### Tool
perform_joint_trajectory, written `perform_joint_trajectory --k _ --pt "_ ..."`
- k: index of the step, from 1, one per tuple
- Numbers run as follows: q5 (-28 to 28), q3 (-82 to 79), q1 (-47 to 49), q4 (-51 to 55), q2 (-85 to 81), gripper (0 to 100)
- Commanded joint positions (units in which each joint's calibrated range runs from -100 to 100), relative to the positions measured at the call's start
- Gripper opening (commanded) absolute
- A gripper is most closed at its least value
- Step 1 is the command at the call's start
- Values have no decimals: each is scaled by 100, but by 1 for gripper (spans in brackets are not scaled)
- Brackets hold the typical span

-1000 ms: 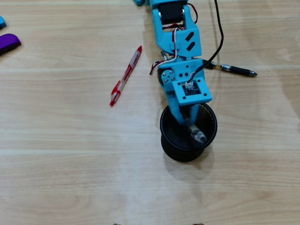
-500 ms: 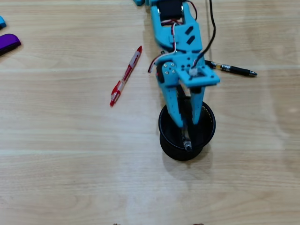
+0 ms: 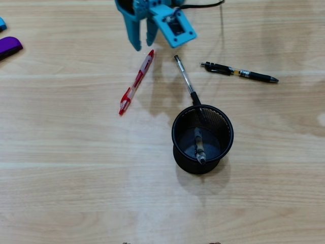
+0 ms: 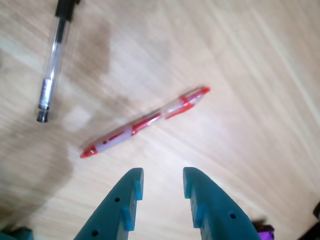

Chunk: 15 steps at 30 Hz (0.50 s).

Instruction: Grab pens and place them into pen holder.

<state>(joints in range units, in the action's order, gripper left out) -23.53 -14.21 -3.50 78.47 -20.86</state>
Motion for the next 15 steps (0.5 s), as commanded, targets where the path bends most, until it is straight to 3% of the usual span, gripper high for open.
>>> perform_joint_trajectory --k 1,4,10,15 --pt "392 249 544 -339 827 10" --pt "481 294 737 -494 1461 10" --pt "-1103 249 366 -133 2205 11" --pt "-1861 221 229 460 2272 18"
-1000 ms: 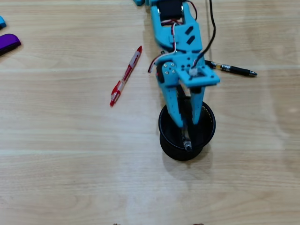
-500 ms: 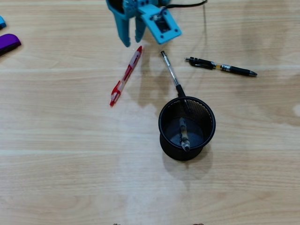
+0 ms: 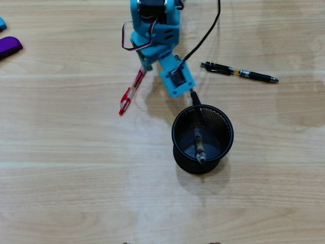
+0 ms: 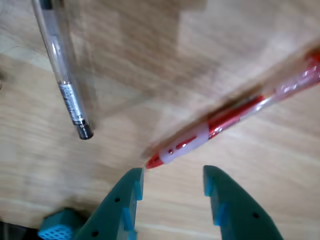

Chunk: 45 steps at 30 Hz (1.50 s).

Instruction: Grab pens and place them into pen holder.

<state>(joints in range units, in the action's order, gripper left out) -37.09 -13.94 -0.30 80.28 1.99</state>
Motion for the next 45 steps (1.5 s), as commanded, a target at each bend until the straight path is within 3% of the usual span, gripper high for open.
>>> perform_joint_trajectory --k 1,11,24,27,30,36,37,42,45 --pt "-593 195 -124 279 12 19" --pt "-1106 168 -156 -30 638 19" --pt "-1053 177 -519 -1147 1492 19" --pt "-1074 204 -640 -1156 1678 15" --pt "-1106 267 -696 -1156 1686 2" --pt "-1064 376 -777 -1147 1247 2" --pt "-1038 439 -825 -1147 1094 2" --pt "301 1671 -809 -1655 -140 2" --pt "243 2531 -777 -1912 -486 2"
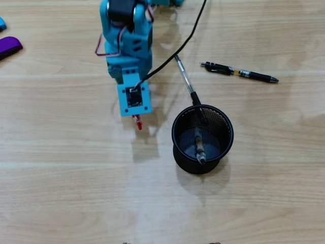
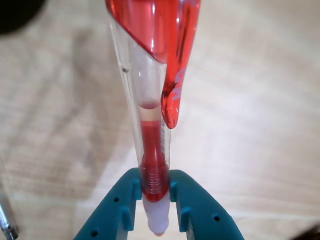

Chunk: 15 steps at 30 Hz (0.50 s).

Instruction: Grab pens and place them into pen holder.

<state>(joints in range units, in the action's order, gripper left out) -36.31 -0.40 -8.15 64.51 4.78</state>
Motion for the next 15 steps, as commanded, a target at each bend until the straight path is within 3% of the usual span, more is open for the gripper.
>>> perform_joint_trajectory --k 1,5,11,15 --pt "71 1466 65 -388 -766 2" --pt "-624 2181 629 -912 -554 2" --pt "-1450 2263 1766 -2820 147 2" --pt "-1733 2254 2145 -3104 570 2"
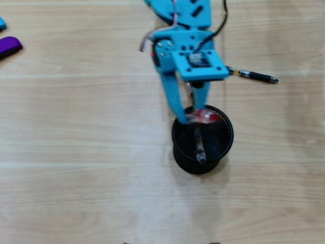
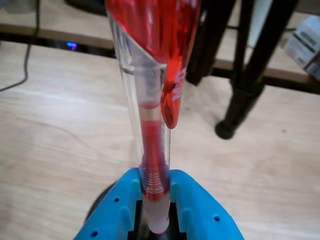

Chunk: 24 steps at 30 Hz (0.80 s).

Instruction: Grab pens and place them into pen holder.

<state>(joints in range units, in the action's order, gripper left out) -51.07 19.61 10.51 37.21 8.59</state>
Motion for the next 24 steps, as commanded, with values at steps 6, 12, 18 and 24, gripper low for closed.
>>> perform_joint_trajectory --k 6,12,18,24 --pt "-267 -209 336 -373 510 2" --pt "-225 -1187 255 -382 519 4" --pt "261 -924 296 -906 493 12" --pt "862 -562 175 -769 -124 11"
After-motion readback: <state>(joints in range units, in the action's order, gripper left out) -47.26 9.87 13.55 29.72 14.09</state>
